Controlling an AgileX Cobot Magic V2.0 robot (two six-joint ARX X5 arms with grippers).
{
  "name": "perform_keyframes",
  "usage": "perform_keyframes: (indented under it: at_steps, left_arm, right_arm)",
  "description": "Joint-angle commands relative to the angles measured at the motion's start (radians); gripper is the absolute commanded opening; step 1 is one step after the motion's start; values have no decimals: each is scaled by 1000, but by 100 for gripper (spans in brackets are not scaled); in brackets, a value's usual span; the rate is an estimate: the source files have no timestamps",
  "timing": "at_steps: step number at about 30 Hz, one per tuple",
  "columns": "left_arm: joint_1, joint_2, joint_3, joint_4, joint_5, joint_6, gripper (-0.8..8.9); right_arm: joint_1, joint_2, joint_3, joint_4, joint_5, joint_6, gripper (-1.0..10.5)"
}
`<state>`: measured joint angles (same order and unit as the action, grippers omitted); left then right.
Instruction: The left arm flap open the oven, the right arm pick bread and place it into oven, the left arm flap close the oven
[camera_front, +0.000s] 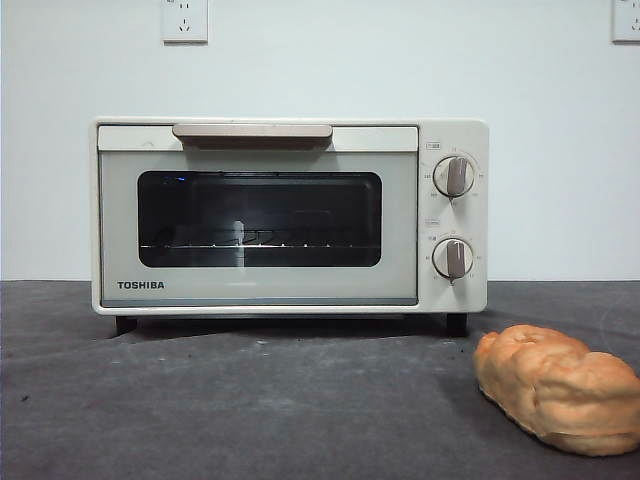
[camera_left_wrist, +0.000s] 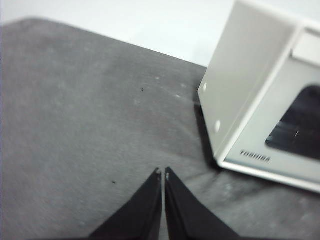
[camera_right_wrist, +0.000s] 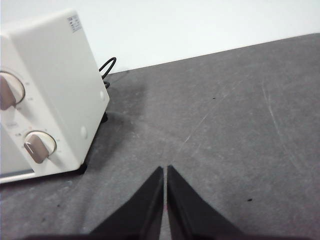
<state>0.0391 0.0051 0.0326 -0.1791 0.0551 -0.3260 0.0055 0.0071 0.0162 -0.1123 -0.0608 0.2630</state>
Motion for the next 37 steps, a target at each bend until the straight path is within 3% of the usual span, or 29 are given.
perform_keyframes:
  at_steps: [1,8,16,23,28,37]
  left_arm:
    - [1,-2,-12,-9,1,-155,16]
    - [0,-2,70,-9,17,-256,16]
    - [0,21,244,-43,70,-252,16]
    - [0,114,441,-190,88,-100,16]
    - [0,232,573,-327,142,38,16]
    - [-5,487,749,-538,360,194,16]
  right_arm:
    - [-1,-3,-3,8,-41,63,7]
    - [-2,-3,80,14,-71,118,7]
    - [-2,20,262,-17,-71,113,7]
    - [-1,122,440,-102,-82,62,7]
    - [-1,241,578,-248,-178,-26,7]
    - [0,462,786,-555,-320,-174,7]
